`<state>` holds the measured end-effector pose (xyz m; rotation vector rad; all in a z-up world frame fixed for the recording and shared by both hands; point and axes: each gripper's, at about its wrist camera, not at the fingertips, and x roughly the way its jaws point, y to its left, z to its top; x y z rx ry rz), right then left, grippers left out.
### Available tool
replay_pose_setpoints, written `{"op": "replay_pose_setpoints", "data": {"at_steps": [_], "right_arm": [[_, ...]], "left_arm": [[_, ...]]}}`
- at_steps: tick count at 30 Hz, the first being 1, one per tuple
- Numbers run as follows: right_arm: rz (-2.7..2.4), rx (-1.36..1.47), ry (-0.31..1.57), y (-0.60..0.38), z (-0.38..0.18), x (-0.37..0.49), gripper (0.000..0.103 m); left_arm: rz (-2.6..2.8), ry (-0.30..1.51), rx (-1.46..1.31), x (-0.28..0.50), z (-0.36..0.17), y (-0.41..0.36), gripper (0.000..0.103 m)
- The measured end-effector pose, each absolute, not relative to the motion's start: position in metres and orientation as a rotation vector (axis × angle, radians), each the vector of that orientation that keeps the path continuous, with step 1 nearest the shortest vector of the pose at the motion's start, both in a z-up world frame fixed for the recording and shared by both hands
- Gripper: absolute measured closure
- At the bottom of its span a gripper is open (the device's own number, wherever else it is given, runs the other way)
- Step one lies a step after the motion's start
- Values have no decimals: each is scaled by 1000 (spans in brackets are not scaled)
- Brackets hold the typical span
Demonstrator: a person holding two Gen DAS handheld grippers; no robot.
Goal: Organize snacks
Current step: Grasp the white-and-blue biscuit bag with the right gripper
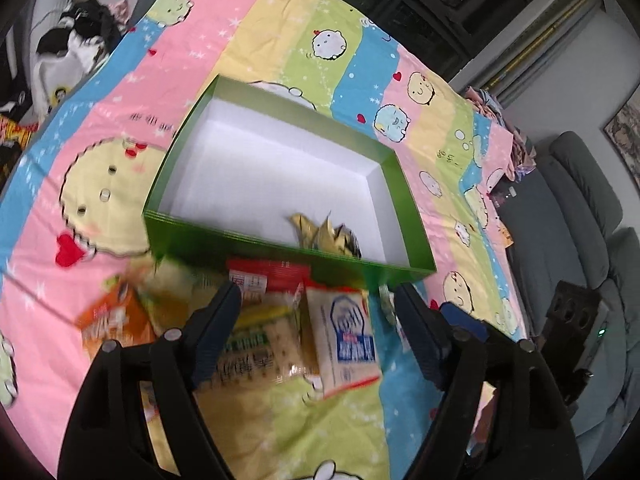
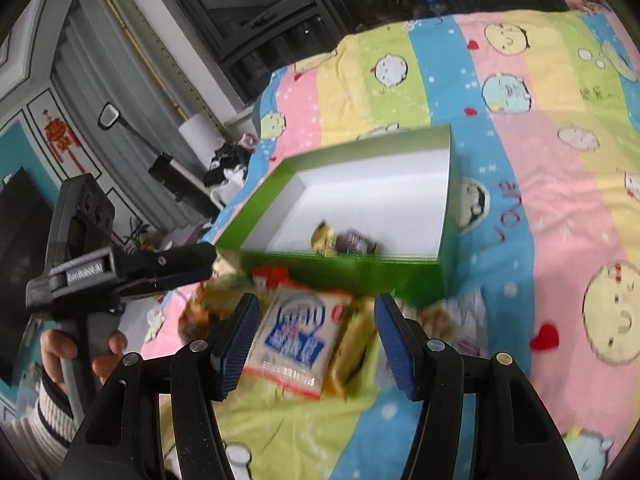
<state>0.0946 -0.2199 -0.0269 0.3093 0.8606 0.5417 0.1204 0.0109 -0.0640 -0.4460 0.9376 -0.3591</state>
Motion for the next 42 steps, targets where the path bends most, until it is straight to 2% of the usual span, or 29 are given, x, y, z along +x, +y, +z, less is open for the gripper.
{"op": "replay_pose_setpoints", "data": {"at_steps": [7,19,24,29,39,42], "right_arm": [[571,337,925,-217,-45,67,43],[593,374,958,-209,-63,61,43],[594,382,955,-209,-67,68,46],[605,413,953,-209,-69,77,51],[600,406,945,-199,-70,108,51],[598,400,959,-196,-75,119,51]], "left_arm": [[-357,973,-545,89,-88,21,24],[-418,993,-543,66,-107,6,25],[-442,997,-534,68,-109,-1,32],[-450,985,-516,78,-106,-8,44],[-458,1017,-423,87,-113,-27,46],[-463,1030,-416,91,-117,-31,54]]}}
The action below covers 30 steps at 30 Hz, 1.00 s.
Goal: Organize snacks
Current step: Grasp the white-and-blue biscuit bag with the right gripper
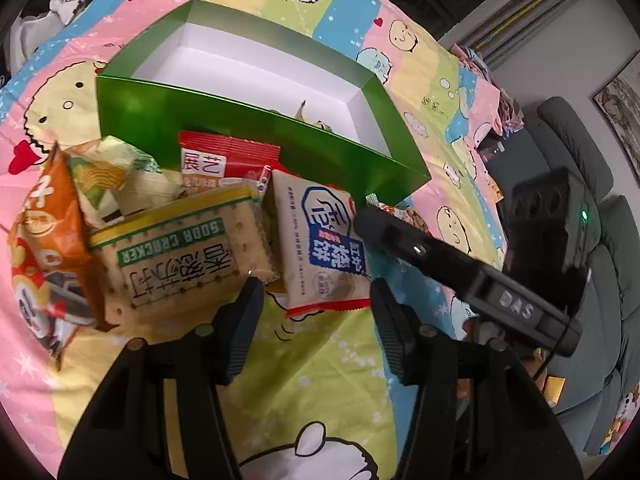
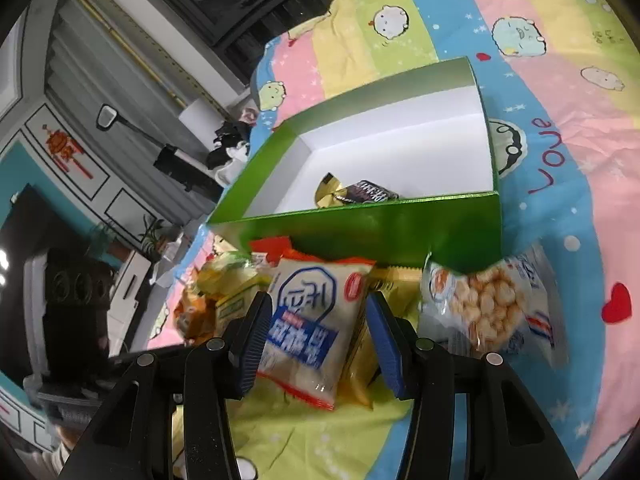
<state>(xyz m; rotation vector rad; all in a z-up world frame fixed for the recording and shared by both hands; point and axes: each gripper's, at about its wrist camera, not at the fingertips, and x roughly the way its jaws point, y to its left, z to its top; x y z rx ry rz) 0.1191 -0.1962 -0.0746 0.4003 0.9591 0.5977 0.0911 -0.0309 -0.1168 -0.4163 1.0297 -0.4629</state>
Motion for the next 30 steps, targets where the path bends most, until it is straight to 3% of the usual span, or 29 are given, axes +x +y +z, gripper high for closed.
{"op": "replay_pose_setpoints", "data": {"at_steps": [3,17,21,23,25,30], "right_arm": [[602,397,979,-195,-80,125,51],[665,390,1049,-193,-84,131,51],[679,369,1052,-188,-86,133,52],[693,368,1052,-186,-87,135,56],[691,356,1053,-185,-89,136,72],[699,398,1043,-190,-93,135,79]], "left_arm": [[-468,1042,-416,95,-120,-32,64],[-462,1077,-438,108,-128,-30,68],[-464,1090,-459,111,-135,-31,74],[-463,1101,-477,112,-138,-30,76],[-459,1100,-484,114,-138,-29,77],[-462,1097,-471,112,-137,-27,78]]}}
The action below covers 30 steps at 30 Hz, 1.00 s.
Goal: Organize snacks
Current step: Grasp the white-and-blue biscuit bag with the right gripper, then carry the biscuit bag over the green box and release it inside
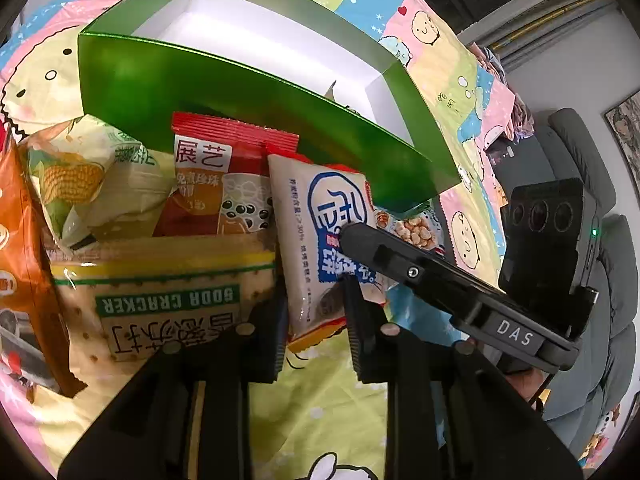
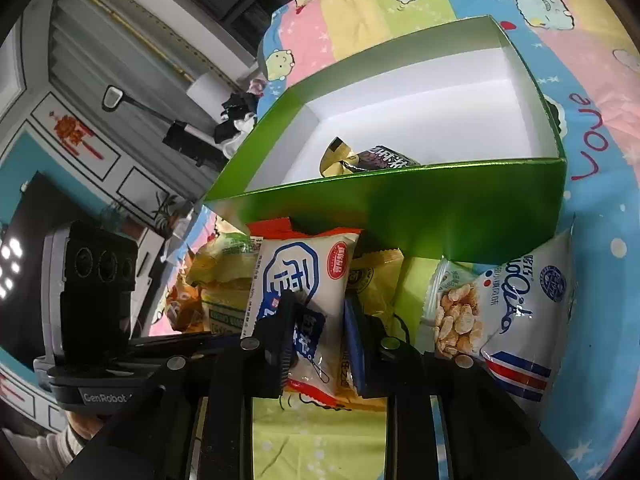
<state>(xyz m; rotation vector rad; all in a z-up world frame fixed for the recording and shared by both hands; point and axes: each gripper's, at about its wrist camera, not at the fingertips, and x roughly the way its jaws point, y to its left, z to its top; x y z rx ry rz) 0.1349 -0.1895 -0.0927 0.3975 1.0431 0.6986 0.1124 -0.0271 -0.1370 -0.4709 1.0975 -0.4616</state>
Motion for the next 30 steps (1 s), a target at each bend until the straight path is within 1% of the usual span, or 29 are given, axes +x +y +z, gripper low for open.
{"op": "replay_pose_setpoints", "data": {"at_steps": [7,19,30], "right_arm": [[697,409,984,-192,-83,124,81],[696,409,879,-199,-41,90,81],[697,376,812,-196,-12,86,81]], "left_arm": [[-475,1057,-419,105,-125,-33,81],[-524,964,-371,73,-89,-33,81],[-543,902,-339,69,-63,-34,81]]}}
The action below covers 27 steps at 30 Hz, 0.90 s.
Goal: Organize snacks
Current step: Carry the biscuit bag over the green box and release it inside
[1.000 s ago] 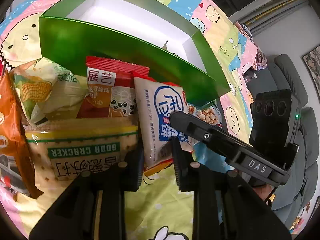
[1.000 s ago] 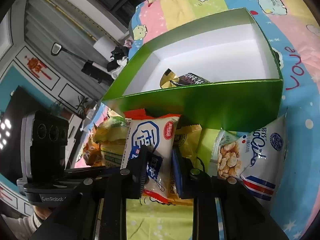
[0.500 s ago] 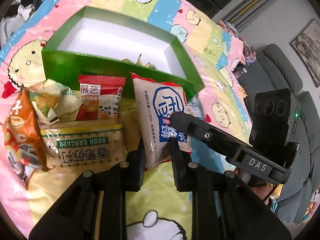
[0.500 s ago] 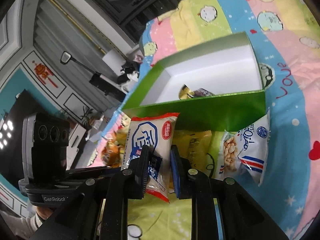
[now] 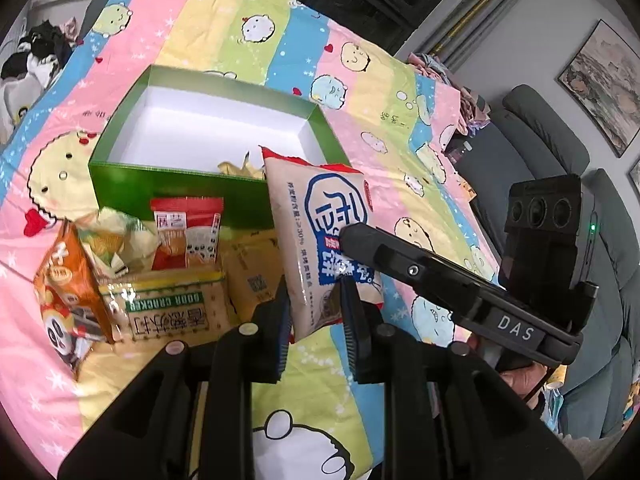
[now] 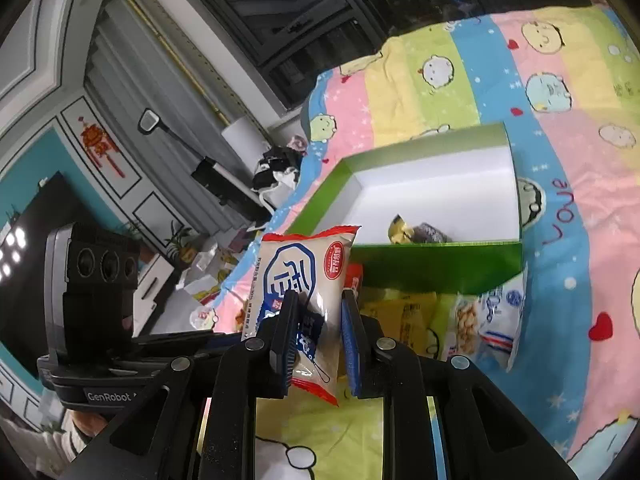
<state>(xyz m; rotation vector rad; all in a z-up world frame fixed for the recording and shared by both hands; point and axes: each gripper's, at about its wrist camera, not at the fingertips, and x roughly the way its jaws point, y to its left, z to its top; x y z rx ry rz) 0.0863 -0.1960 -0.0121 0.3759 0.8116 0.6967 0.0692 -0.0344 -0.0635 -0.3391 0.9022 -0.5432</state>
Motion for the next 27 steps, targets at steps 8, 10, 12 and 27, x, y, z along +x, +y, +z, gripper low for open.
{"op": "replay_pose_setpoints", "data": {"at_steps": [8,10,12,27], "right_arm": [[693,360,774,-193,-1,102,81],[693,359,768,-192,0,107,81],[694,357,760,-191,2,116,81],[633,370,830,-180,-28,198,81]], "left_arm": [[-538,875,-312,87,-52,-33,81],[-535,869,-306,94,-50,-32,81],[-534,867,-305,104,-47,-31,81],[-488,969,-349,193,-70,-21,80]]}}
